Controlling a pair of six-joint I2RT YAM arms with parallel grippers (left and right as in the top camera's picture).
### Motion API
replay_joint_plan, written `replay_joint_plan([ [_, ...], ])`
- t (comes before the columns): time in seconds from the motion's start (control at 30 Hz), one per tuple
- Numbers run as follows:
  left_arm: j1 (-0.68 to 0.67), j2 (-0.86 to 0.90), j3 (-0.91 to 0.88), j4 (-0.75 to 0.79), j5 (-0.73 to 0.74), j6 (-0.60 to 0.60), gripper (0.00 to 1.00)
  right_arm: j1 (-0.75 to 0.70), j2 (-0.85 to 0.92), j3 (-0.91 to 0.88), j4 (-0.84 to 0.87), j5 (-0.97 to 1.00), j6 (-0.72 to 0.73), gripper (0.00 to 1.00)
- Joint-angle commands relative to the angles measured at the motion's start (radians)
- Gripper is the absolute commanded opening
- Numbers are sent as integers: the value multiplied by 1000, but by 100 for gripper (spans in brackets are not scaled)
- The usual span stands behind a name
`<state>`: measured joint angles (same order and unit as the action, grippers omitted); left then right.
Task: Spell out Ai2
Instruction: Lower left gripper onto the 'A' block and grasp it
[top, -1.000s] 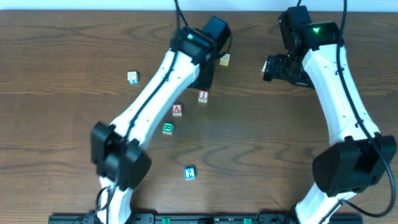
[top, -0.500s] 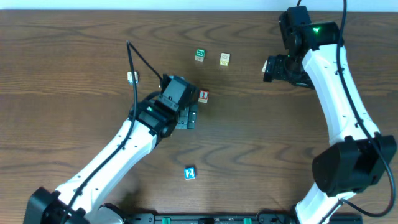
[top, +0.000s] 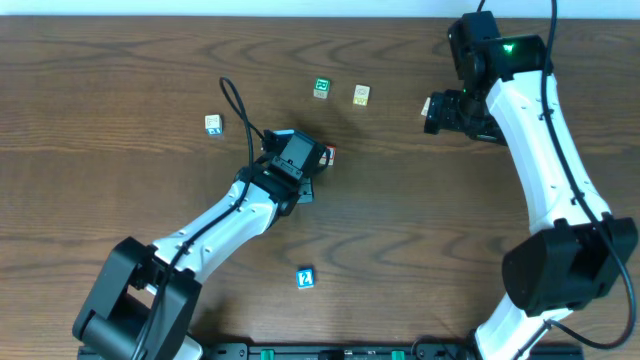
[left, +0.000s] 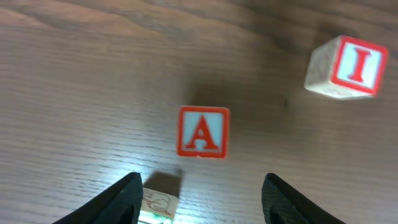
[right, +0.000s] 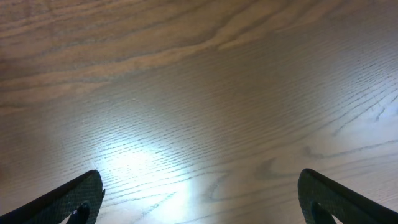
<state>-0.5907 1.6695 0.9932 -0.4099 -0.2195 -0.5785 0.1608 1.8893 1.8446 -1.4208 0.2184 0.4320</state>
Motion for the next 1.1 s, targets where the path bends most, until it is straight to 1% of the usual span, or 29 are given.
replay_joint_plan([
  [0.0,4,12,0,14,-76,-27,62,11,-14,6,-4,10,-10,99],
  [0.2,23,59,0,63,-64,-27,62,11,-14,6,-8,10,-10,99],
  [0.27,36,81,0,71,-30,-3,64,11,-14,6,-11,10,-11,99],
  [0.4,66,102,0,76,31,26,64,11,-14,6,-11,10,-10,99],
  [0.53,90,116,0,91,117,82,64,11,-14,6,-10,10,-10,99],
  [0.63,95,128,0,106,121,87,63,11,-14,6,-10,10,-10,99],
  [0.73,95,135,0,132,165,148,63,11,-14,6,-11,10,-10,99],
  [0.8,95,137,0,138,167,157,63,11,-14,6,-11,10,-10,99],
  [0.83,95,137,0,138,167,160,59,11,-14,6,-11,10,-10,99],
  [0.87,96,137,0,140,165,175,52,11,-14,6,-11,10,-10,99],
  [0.97,96,137,0,140,159,207,49,11,-14,6,-11,10,-10,99],
  [1.07,99,137,0,139,157,220,39,11,-14,6,-11,10,-10,99],
])
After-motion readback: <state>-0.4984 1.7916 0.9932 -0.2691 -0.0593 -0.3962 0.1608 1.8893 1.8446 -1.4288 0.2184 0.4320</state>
